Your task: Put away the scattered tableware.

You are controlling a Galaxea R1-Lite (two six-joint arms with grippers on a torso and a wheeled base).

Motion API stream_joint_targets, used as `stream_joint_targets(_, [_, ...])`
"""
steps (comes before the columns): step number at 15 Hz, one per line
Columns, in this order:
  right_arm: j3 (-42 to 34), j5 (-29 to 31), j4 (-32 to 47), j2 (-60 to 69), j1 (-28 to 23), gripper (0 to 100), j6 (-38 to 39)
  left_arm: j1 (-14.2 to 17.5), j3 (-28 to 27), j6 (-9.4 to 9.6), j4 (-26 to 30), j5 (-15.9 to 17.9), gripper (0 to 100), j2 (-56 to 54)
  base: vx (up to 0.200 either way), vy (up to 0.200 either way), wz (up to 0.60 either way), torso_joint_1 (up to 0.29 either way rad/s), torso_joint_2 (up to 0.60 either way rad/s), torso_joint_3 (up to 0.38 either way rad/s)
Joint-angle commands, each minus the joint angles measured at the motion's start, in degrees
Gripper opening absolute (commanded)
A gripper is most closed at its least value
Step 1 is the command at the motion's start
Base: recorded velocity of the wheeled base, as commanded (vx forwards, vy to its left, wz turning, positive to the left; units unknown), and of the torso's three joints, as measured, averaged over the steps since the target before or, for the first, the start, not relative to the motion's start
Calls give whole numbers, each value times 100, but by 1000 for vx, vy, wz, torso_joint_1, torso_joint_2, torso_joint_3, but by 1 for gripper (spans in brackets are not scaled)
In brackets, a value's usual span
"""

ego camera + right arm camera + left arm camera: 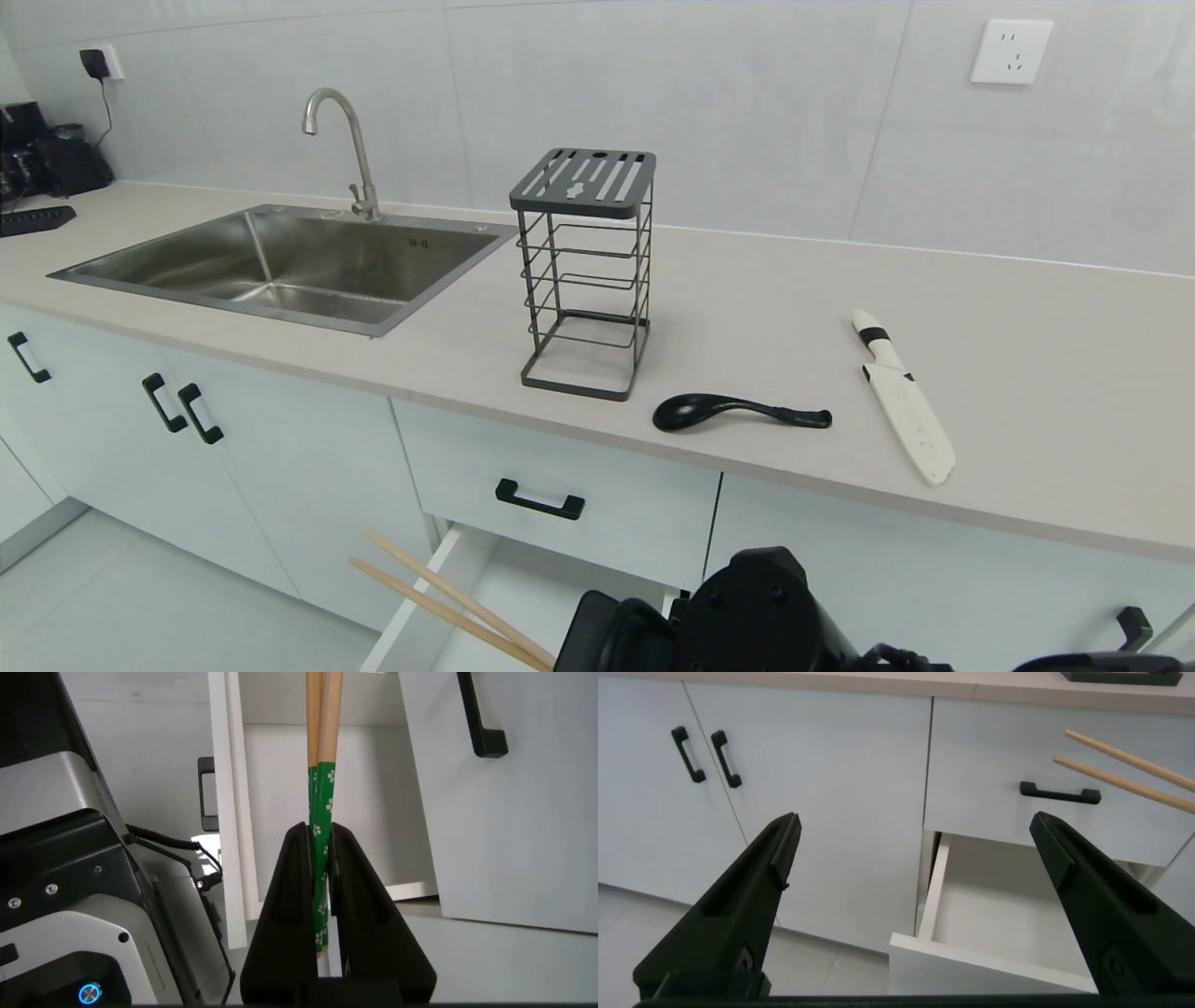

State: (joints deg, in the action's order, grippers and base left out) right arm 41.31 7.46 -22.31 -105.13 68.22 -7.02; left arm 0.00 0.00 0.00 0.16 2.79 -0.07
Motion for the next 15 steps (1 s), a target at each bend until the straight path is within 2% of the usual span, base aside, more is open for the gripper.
stream_joint_targets(1, [17,1,-10,-42,7,0,-10,0,0,0,2,2,100,7,0,0,0,0,0,0])
stream_joint_targets(11, [17,159,-2,-42,86,0,-27,0,0,0,2,2,100,7,0,0,0,0,29,28])
stream_joint_targets(13, [8,581,-2,-42,139,0,-10,0,0,0,2,2,100,7,0,0,0,-193,100,-80])
stream_joint_targets(15, [-1,590,-2,-42,139,0,-1,0,0,0,2,2,100,7,0,0,0,-410,188,-217])
